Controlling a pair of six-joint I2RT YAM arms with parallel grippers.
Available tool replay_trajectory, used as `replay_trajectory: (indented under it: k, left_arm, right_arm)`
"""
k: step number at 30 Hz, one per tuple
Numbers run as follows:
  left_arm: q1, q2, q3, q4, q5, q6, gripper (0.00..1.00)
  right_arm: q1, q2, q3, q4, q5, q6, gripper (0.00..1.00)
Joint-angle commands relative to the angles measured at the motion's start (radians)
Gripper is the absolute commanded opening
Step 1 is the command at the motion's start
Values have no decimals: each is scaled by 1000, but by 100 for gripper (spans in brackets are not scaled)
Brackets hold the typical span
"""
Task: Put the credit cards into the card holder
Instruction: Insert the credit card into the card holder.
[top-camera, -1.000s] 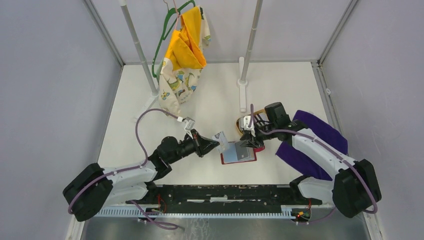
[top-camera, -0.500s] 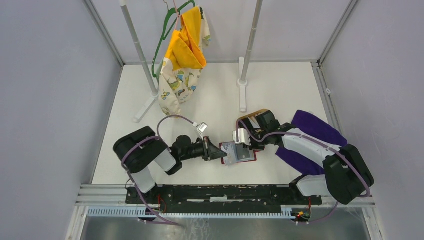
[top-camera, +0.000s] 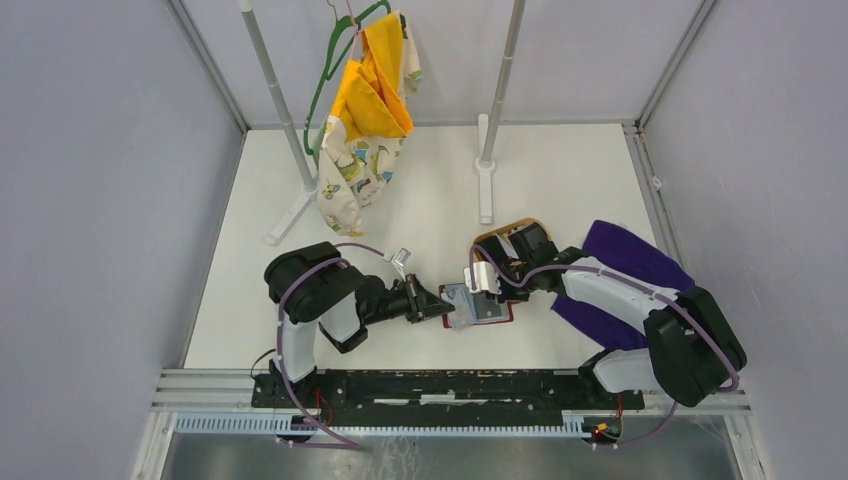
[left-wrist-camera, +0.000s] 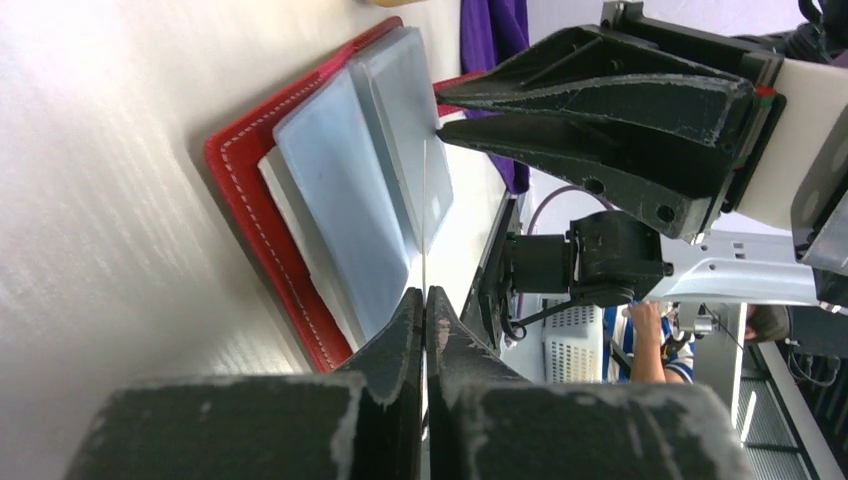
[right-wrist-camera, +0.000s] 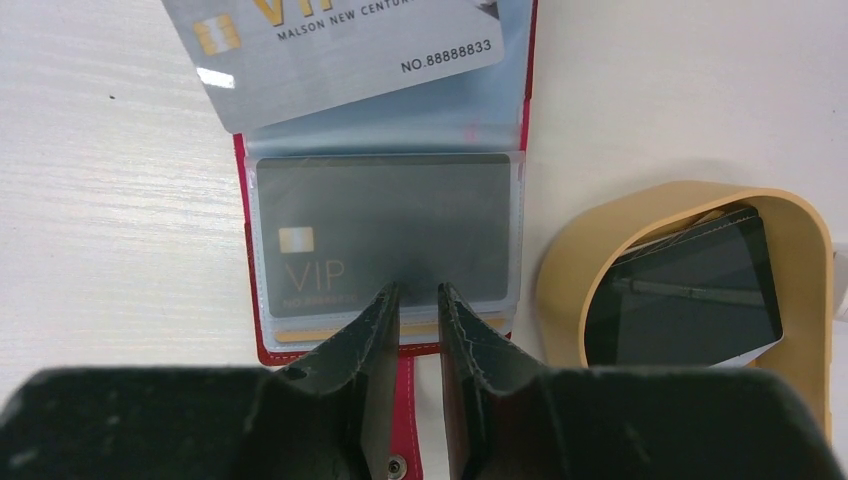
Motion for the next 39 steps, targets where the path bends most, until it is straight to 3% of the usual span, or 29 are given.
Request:
replay_trajectory:
  k: [1, 17, 39]
  left_arm:
    - [5, 23, 0, 204, -54, -50, 2]
    - [12, 19, 73, 138, -60, -49, 2]
    - [28, -56, 51, 30, -48, -30, 2]
  right_arm:
    - [7, 34, -6, -48, 61, -15, 26]
    - [17, 56, 1, -59, 74, -13, 26]
    - [24, 74, 6, -64, 88, -7, 25]
